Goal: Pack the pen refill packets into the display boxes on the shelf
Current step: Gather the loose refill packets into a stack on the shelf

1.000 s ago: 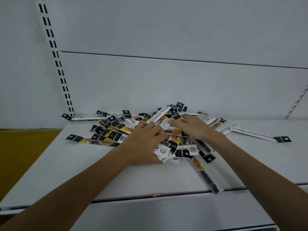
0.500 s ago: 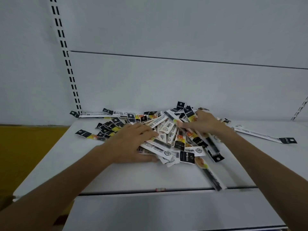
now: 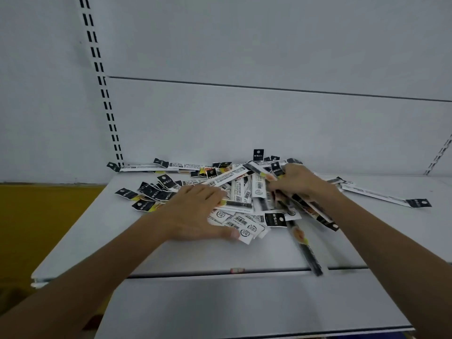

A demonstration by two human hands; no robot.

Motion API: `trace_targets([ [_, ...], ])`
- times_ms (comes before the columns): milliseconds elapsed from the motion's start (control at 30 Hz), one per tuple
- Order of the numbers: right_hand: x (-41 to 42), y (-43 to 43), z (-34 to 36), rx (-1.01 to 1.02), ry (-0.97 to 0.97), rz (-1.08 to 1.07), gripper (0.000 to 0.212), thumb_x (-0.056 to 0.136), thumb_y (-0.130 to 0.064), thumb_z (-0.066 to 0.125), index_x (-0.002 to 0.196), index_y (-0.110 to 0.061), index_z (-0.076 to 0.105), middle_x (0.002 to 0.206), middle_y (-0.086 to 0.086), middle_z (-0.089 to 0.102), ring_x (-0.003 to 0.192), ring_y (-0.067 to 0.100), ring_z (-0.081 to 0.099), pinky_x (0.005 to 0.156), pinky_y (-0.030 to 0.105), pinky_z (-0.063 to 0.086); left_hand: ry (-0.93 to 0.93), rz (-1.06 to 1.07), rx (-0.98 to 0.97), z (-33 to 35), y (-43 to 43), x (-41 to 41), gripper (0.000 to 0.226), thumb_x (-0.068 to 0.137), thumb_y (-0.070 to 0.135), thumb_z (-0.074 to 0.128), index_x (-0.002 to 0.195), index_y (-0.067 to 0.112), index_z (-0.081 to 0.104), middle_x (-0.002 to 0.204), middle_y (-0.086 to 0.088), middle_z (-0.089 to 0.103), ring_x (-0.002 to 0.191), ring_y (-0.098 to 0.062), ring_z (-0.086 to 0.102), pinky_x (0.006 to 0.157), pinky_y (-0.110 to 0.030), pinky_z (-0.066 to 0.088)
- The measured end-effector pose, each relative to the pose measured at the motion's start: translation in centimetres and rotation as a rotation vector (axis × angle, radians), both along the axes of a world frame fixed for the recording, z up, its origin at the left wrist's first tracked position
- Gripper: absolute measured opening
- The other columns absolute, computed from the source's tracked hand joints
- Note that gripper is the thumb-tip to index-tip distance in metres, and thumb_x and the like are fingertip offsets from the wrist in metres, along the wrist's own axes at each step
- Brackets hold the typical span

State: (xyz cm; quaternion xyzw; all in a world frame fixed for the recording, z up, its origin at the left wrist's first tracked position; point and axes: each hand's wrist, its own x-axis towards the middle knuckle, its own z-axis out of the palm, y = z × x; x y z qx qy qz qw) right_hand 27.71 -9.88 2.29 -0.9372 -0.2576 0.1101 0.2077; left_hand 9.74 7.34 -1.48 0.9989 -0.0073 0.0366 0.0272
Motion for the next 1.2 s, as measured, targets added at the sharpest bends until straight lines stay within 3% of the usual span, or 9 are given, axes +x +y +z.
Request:
trace_targets([
  [133,0.5,-0.6,0.3,0.021,-0.053,-0.041,0.025,0.072,-0.013,0.071,0.086,-0.007,0.051,0.078,0.004,0.049,0.073,0.019,0.048,0.05,0.023,0.034,-0.188,0.146,0.088,-1.2,-1.5,0.2,0.114,0.049,0.091,-0.014,0.127,0.027,0.039,0.13,0.008,0.043,0.121,-0.015,0.032,0.103,-0.039,0.021],
  [267,1.3,-1.1,1.3,0.081,-0.023,-0.105,0.023,0.074,-0.007,0.068,0.089,-0.005,0.05,0.075,0.004,0.05,0.07,0.018,0.049,0.049,0.023,0.034,-0.261,0.291,0.158,-1.5,-2.8,0.6,0.095,0.056,0.085,-0.003,0.106,0.024,0.049,0.115,0.006,0.05,0.112,-0.018,0.039,0.098,-0.041,0.026],
  [400,2.6,-2.4,2.4,0.162,-0.061,-0.132,0.018,0.076,-0.007,0.064,0.082,-0.006,0.047,0.072,0.005,0.045,0.062,0.014,0.043,0.049,0.023,0.032,-0.406,0.216,0.114,-1.7,-2.7,0.4,0.079,0.065,0.083,0.015,0.089,0.018,0.053,0.095,0.005,0.059,0.099,-0.018,0.054,0.101,-0.044,0.027],
  [567,2.1,-2.9,2.2,0.281,-0.097,-0.099,0.013,0.079,-0.005,0.058,0.074,-0.007,0.046,0.067,0.006,0.045,0.06,0.02,0.043,0.05,0.025,0.03,-0.302,0.213,0.117,-1.4,-2.8,0.0,0.087,0.061,0.083,0.007,0.113,0.027,0.05,0.109,0.006,0.054,0.109,-0.017,0.046,0.098,-0.037,0.026],
  [700,-0.5,-1.0,2.8,0.387,-0.186,0.097,0.014,0.083,-0.004,0.055,0.085,-0.014,0.046,0.073,-0.001,0.046,0.063,0.014,0.043,0.052,0.024,0.03,-0.27,0.235,0.163,-1.4,-3.3,0.1,0.088,0.061,0.084,0.008,0.109,0.026,0.053,0.111,0.002,0.052,0.108,-0.021,0.043,0.095,-0.039,0.027],
  [833,-3.5,1.2,5.0,0.436,0.027,0.345,0.042,0.08,0.001,0.06,0.119,-0.011,0.05,0.092,-0.003,0.057,0.079,0.013,0.056,0.068,0.021,0.044,-0.535,0.14,0.128,-1.3,-3.6,0.0,0.077,0.066,0.078,0.036,0.11,0.019,0.056,0.118,-0.007,0.05,0.109,-0.028,0.046,0.093,-0.044,0.039],
  [967,-5.9,3.9,4.1,0.254,0.152,0.596,0.025,0.078,-0.003,0.065,0.1,-0.014,0.058,0.095,0.011,0.064,0.085,0.02,0.061,0.084,0.04,0.052,-0.775,-0.078,0.29,-1.3,-3.5,-0.1,0.08,0.074,0.067,0.049,0.134,0.015,0.034,0.141,-0.017,0.026,0.132,-0.035,0.025,0.109,-0.05,0.02],
  [1067,-5.9,4.6,2.8,0.34,0.304,0.543,0.038,0.089,-0.004,0.055,0.127,-0.002,0.047,0.118,0.008,0.057,0.108,0.019,0.055,0.08,0.015,0.048,-0.62,-0.083,0.336,-1.0,-3.3,0.1,0.08,0.08,0.065,0.042,0.141,0.016,0.025,0.149,-0.016,0.019,0.139,-0.03,0.017,0.11,-0.053,0.015],
  [1200,-2.6,3.8,1.5,0.145,-0.025,0.132,0.056,0.086,-0.038,0.061,0.127,-0.006,0.044,0.129,0.01,0.052,0.102,0.022,0.052,0.087,0.032,0.044,-0.317,0.032,0.159,-1.0,-3.1,0.1,0.081,0.079,0.069,0.022,0.143,0.019,0.025,0.147,-0.004,0.034,0.136,-0.021,0.03,0.111,-0.053,0.013],
])
